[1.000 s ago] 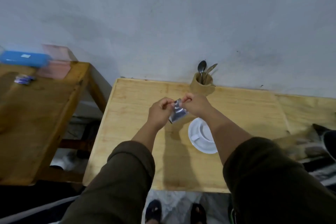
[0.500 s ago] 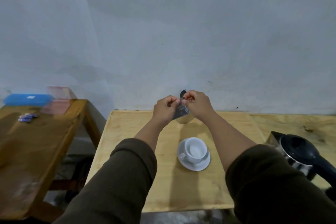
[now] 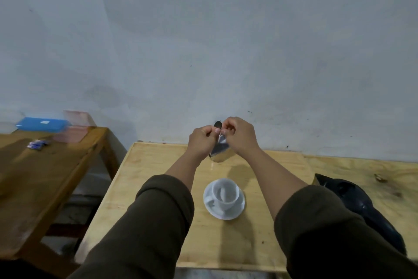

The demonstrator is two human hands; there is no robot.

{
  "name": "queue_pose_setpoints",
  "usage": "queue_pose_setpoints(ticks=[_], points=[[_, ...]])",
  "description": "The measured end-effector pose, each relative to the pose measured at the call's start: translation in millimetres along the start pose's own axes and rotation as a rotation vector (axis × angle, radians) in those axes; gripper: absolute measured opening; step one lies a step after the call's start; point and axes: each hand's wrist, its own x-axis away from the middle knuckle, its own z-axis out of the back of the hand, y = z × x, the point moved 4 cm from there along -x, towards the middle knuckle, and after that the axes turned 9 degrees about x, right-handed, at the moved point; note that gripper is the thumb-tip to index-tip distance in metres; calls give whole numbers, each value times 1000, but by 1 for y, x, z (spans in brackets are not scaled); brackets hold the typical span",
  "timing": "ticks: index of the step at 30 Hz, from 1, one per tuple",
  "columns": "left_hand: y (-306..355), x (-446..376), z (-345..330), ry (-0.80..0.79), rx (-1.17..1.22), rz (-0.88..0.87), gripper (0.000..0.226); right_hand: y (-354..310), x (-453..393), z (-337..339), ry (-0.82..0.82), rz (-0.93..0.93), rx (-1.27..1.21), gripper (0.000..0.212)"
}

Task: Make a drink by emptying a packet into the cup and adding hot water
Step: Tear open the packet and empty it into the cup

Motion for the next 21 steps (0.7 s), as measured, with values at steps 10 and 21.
queue_pose_setpoints(ticks=[10,21], points=[[-16,7,-22,67,218,195,30,7,15,-4,79,210,171,8],[-33,6,-40,111,399,350,34,17,19,-12,78,419,280,13]])
